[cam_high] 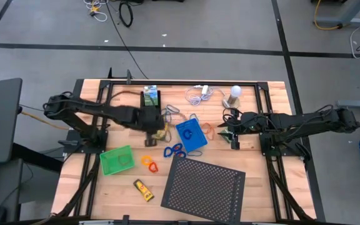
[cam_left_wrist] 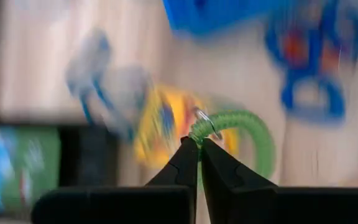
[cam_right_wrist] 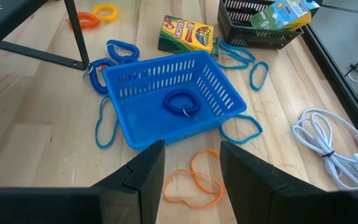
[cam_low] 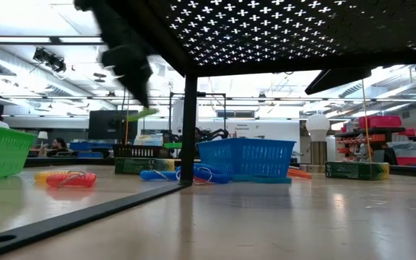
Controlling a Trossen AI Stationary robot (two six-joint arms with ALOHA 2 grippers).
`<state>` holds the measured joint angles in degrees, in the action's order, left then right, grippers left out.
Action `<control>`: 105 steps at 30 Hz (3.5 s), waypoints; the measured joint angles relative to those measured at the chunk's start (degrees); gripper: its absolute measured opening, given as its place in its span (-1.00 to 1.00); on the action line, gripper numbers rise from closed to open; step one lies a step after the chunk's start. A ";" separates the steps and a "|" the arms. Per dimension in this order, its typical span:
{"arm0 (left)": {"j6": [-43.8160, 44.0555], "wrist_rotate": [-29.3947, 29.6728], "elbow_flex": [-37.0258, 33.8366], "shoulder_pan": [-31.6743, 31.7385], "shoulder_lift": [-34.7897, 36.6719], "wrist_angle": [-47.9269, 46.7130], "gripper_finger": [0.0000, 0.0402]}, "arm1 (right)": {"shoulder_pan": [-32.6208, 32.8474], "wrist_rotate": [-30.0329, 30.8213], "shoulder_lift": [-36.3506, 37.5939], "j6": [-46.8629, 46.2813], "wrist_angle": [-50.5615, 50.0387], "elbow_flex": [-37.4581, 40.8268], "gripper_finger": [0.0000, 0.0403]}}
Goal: Pick & Place Office Desk Supplies
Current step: Put the green key band into the blue bin, then put the yellow key band into the blue bin
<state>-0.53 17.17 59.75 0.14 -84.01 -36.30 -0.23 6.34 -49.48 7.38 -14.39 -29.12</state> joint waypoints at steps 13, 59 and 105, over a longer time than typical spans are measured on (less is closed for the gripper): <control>-13.52 -19.38 2.37 13.16 -11.96 23.11 -0.97 | -0.02 0.46 -0.02 0.81 0.15 0.00 -0.18; 4.49 -18.69 -5.06 -2.68 -1.89 -2.80 0.40 | -0.02 1.03 -0.02 -0.05 -0.52 0.00 -0.18; 25.49 -13.24 -22.29 -14.38 -4.70 15.76 -0.68 | 0.04 2.50 -0.02 -0.49 0.37 0.00 -0.18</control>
<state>24.97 3.92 37.46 -14.24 -88.71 -20.53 -0.18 8.84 -49.50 6.90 -14.02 -29.12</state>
